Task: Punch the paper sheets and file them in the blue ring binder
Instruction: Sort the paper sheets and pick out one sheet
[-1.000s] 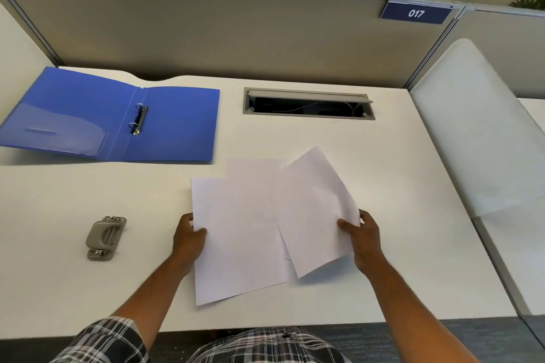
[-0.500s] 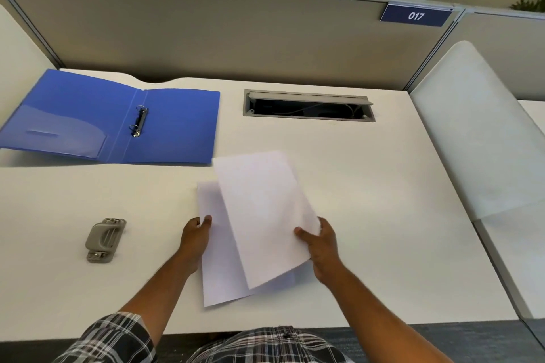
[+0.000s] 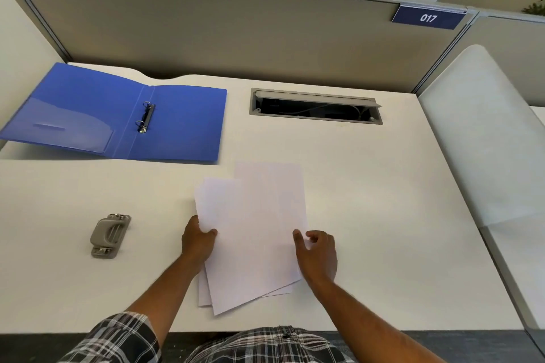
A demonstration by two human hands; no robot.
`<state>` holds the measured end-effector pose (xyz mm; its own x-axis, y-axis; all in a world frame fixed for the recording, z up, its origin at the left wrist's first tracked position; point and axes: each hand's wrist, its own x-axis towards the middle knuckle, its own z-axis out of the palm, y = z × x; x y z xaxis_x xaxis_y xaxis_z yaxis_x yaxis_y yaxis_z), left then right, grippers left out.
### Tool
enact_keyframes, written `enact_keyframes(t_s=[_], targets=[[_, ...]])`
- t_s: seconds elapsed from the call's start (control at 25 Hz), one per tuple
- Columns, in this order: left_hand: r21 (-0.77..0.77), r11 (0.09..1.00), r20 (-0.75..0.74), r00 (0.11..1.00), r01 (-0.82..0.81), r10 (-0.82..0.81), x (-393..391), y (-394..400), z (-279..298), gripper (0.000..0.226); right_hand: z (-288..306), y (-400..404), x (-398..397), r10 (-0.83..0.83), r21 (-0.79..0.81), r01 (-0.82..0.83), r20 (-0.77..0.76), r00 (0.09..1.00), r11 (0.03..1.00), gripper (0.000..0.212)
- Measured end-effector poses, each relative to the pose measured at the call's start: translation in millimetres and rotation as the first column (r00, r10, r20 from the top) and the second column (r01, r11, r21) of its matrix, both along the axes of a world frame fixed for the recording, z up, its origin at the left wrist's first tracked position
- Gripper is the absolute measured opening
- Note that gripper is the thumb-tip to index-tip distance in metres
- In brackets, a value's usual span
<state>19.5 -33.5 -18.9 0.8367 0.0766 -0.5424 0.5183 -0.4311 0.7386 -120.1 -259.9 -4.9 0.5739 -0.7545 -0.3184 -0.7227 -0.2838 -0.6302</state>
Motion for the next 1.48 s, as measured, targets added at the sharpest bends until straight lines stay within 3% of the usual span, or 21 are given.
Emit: enact_keyframes(t_s=[0.28,0.52,0.64,0.72,0.8,0.92,1.08,1.24,1.36,1.48], targets=[[0.005,0.996,0.115,0.989,0.089,-0.089,2,-20,10,0.044,-7,0,40,0.207,-0.059,-0.221,-0.188,0.96,0.973,0.079],[-0.091,0.984,0.032,0.988,0.153,-0.15,14,-31,13,0.043,-16,2,43,0.289,-0.039,-0.305,-0.223,0.931,0.951,0.081],[-0.143,0.977,-0.033,0.986,0.159,-0.165,15,-36,14,0.041,-14,-6,45,0.182,0.186,-0.167,-0.064,0.981,0.968,0.061],[-0.157,0.975,-0.034,0.986,0.156,-0.163,10,-37,13,0.04,-11,-15,44,-0.018,0.471,-0.025,0.087,0.996,0.882,0.058],[-0.16,0.974,-0.022,0.986,0.16,-0.165,2,-37,13,0.04,-5,-21,39,-0.17,0.642,0.026,0.163,0.972,0.767,0.069],[-0.213,0.96,0.043,0.984,0.181,-0.176,-7,-36,15,0.038,7,-27,25,-0.172,0.664,-0.059,0.278,0.945,0.746,0.076],[-0.419,0.894,0.103,0.986,0.161,-0.129,-9,-30,28,0.046,32,-43,15,0.042,0.582,-0.345,0.47,0.882,0.737,0.056],[-0.603,0.795,-0.064,0.989,0.068,-0.133,-1,-28,44,0.05,63,-61,18,0.147,0.522,-0.48,0.554,0.82,0.705,0.052],[-0.664,0.741,-0.058,0.98,0.106,-0.192,2,-32,57,0.047,76,-77,20,0.146,0.53,-0.487,0.559,0.816,0.694,0.062],[-0.627,0.763,0.001,0.98,0.157,-0.201,2,-38,68,0.043,76,-80,22,0.115,0.489,-0.362,0.463,0.879,0.793,0.064]])
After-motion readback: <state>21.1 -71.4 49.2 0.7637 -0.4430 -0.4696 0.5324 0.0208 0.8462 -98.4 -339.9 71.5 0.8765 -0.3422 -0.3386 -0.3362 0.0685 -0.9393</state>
